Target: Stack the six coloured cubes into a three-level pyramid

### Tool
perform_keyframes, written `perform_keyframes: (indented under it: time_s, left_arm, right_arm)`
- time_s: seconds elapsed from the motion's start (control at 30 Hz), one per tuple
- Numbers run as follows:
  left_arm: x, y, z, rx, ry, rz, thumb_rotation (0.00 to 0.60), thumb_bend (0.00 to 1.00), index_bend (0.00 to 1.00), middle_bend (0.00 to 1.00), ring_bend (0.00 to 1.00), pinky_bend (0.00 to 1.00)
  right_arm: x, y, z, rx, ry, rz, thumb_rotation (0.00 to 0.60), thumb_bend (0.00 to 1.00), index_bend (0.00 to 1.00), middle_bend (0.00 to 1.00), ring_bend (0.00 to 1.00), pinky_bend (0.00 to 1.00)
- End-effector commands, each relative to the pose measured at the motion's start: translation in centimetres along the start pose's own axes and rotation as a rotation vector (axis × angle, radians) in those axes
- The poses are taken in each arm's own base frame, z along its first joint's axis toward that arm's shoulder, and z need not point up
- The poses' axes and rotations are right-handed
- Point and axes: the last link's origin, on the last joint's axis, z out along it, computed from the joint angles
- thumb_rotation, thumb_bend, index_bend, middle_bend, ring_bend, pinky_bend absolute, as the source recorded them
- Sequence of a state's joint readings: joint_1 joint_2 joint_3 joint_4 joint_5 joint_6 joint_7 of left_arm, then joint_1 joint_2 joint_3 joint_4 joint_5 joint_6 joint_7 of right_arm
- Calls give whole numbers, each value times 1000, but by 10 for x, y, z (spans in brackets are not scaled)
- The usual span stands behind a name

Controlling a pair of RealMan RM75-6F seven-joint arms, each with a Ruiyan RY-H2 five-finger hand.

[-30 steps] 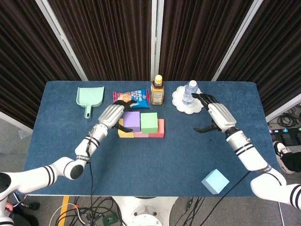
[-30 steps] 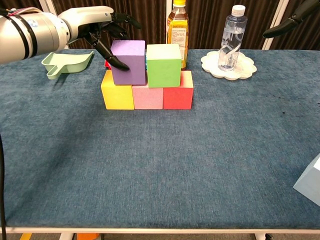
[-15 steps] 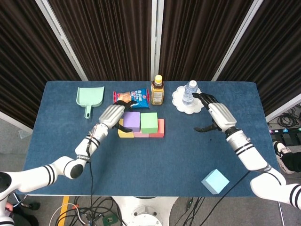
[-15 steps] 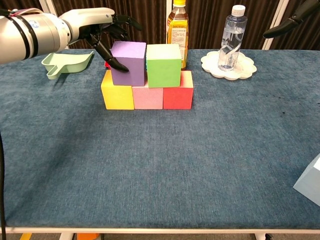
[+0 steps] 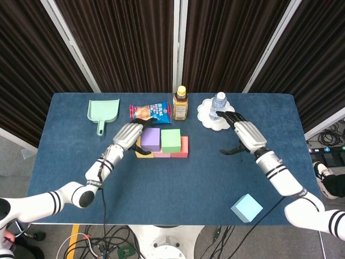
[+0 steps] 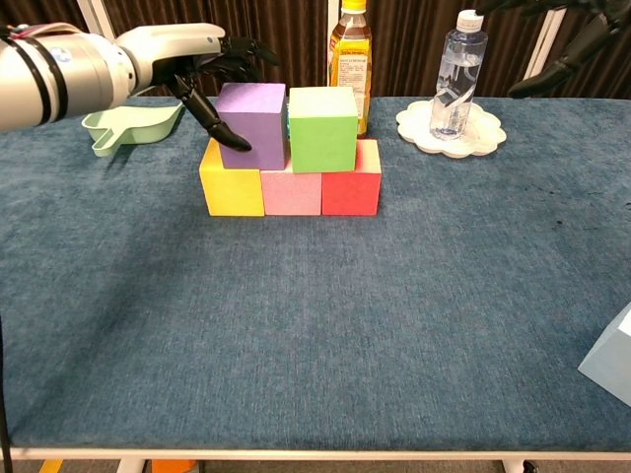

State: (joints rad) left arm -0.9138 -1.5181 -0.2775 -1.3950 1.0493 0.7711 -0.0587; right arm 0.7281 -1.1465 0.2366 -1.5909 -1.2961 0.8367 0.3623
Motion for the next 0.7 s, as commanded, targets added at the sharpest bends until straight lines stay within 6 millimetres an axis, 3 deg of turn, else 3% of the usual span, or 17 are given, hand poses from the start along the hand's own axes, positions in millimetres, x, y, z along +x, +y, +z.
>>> perform_keyframes:
  time_s: [0.03, 0.43, 0.7]
  left_arm:
    - [6, -4, -11, 8, 14, -17, 600, 22, 85, 129, 113, 110]
    - [32, -36, -78, 71, 162, -21, 600, 22, 85, 114, 103, 110]
    - [35, -42, -100, 67, 184, -23, 600, 22, 85, 114, 103, 110]
  right_arm:
    - [-8, -6, 5, 15, -30, -9, 600, 28, 0, 105, 0, 0]
    - [-42, -45, 60, 64, -125, -23, 600, 30, 0, 108, 0, 0]
    - [-71, -71, 92, 80, -154, -29, 600, 29, 0, 123, 0, 0]
